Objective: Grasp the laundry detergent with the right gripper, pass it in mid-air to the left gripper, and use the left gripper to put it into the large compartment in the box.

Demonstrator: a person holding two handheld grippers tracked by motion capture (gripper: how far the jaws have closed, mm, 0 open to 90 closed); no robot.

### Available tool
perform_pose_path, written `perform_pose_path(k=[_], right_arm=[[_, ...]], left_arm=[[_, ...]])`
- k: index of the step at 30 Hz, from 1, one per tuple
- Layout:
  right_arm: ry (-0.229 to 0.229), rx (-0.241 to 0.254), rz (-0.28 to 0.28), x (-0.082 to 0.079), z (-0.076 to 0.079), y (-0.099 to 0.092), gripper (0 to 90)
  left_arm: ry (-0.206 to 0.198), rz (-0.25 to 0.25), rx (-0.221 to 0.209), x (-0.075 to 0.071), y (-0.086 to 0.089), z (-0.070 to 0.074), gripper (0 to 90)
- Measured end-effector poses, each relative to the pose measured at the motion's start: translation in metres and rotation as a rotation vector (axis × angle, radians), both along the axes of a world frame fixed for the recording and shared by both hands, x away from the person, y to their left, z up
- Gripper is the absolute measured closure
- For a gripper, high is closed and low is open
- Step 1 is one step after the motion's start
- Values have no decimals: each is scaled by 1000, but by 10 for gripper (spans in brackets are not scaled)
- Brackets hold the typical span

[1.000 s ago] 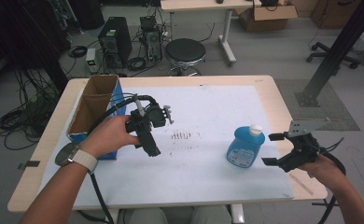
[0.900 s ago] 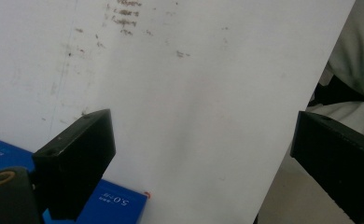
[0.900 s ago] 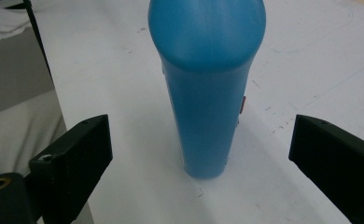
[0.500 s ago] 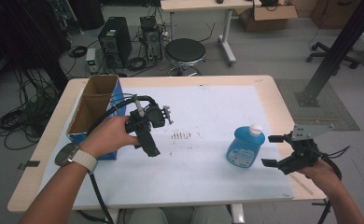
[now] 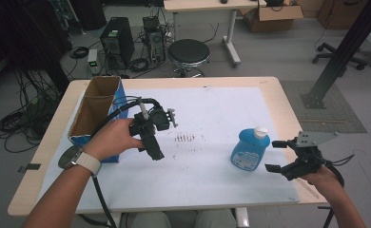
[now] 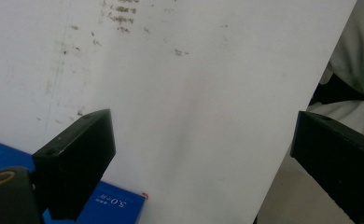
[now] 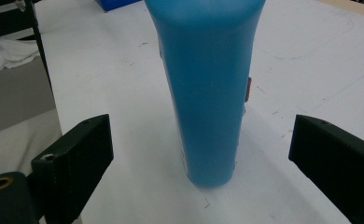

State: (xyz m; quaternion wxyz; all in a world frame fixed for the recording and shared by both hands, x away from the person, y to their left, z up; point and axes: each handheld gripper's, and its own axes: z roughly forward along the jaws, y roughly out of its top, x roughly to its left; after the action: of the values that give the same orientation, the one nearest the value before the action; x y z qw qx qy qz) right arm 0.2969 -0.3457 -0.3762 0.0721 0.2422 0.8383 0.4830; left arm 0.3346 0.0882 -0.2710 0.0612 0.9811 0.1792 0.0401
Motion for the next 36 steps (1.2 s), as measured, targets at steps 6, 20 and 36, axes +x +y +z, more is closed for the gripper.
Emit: perform_pose_path(k=[6, 20, 36], right_arm=[[-3, 11, -3, 0, -3, 1, 61], [-15, 38, -2, 8, -11, 16, 60], [-25, 61, -12, 20, -23, 38, 60]], left_arm=[[-2, 2, -1, 0, -1, 1, 72], [-4, 3, -2, 0, 0, 1, 72], [-8, 2, 0, -1, 1, 1, 72]])
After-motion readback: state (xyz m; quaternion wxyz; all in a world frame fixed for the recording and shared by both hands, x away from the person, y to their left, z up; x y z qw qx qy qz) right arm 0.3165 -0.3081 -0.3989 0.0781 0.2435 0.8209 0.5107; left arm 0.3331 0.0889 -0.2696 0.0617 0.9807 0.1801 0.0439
